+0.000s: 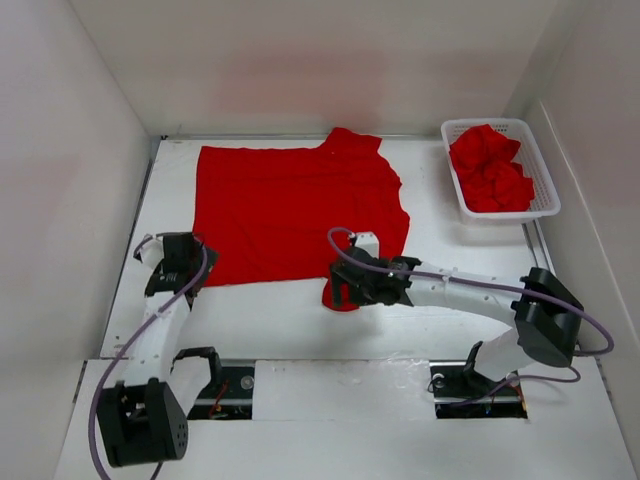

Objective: Fold and stack the t-shirts
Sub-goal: Grap the side of the flattened tshirt closest away from the robot with both arms, then fold the flattened tshirt in 1/3 of the way

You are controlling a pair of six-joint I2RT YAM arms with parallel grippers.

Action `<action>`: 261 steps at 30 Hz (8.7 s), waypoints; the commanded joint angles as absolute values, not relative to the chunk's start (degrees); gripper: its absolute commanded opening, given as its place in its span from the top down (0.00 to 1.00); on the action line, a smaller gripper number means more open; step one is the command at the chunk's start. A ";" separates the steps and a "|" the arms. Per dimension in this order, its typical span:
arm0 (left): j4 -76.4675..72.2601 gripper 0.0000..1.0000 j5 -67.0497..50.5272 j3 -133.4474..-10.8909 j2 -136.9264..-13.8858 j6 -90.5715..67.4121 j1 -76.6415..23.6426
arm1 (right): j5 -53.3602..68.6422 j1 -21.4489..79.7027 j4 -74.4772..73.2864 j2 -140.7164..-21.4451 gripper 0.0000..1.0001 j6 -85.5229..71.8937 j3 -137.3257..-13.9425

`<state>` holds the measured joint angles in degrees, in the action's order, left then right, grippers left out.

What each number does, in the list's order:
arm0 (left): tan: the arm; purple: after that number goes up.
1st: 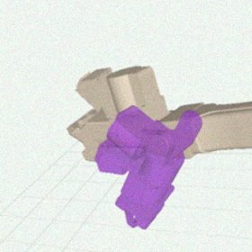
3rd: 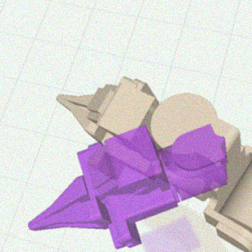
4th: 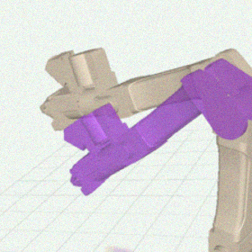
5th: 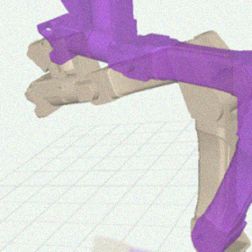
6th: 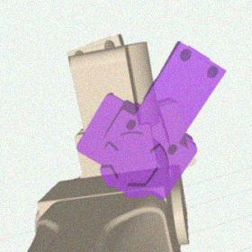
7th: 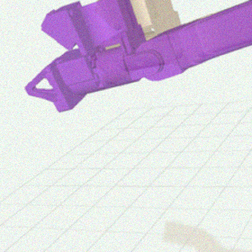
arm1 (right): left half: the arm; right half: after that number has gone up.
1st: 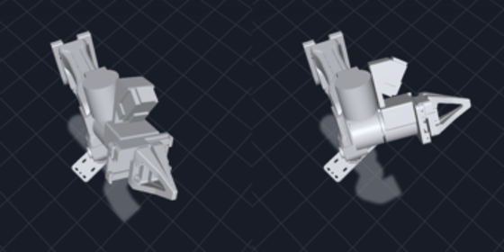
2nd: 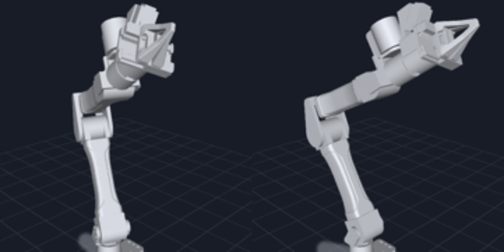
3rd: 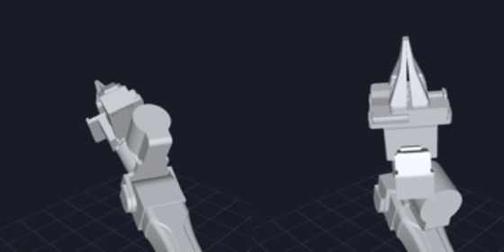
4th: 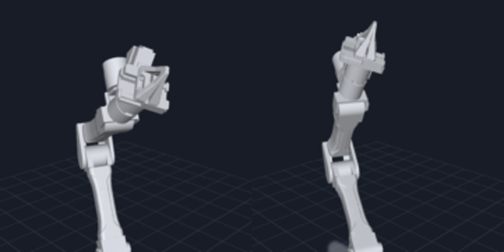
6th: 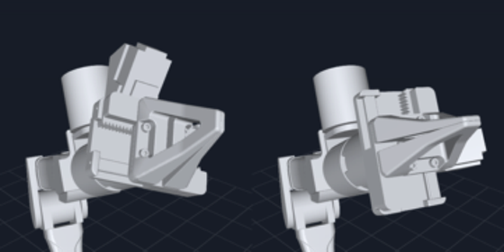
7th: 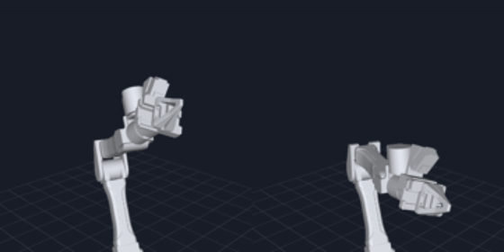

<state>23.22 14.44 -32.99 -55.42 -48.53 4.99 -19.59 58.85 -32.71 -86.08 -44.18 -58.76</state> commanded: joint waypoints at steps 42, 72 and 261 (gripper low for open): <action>1.50 0.64 2.64 -28.74 -76.55 -44.22 17.58 | -16.61 53.96 -28.92 -83.76 0.01 -56.07 -52.74; 3.43 1.00 3.69 -26.28 -61.01 -44.82 17.58 | 1.83 59.06 -34.28 -65.96 1.00 -61.42 -40.88; 3.34 0.00 5.62 -54.14 -94.92 -35.42 -5.45 | -12.93 27.16 -24.45 -92.00 0.83 -74.19 -71.71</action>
<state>1.02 4.99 -54.85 -97.14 -35.59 -5.89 -14.81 29.06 -31.33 -87.66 -74.24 -67.00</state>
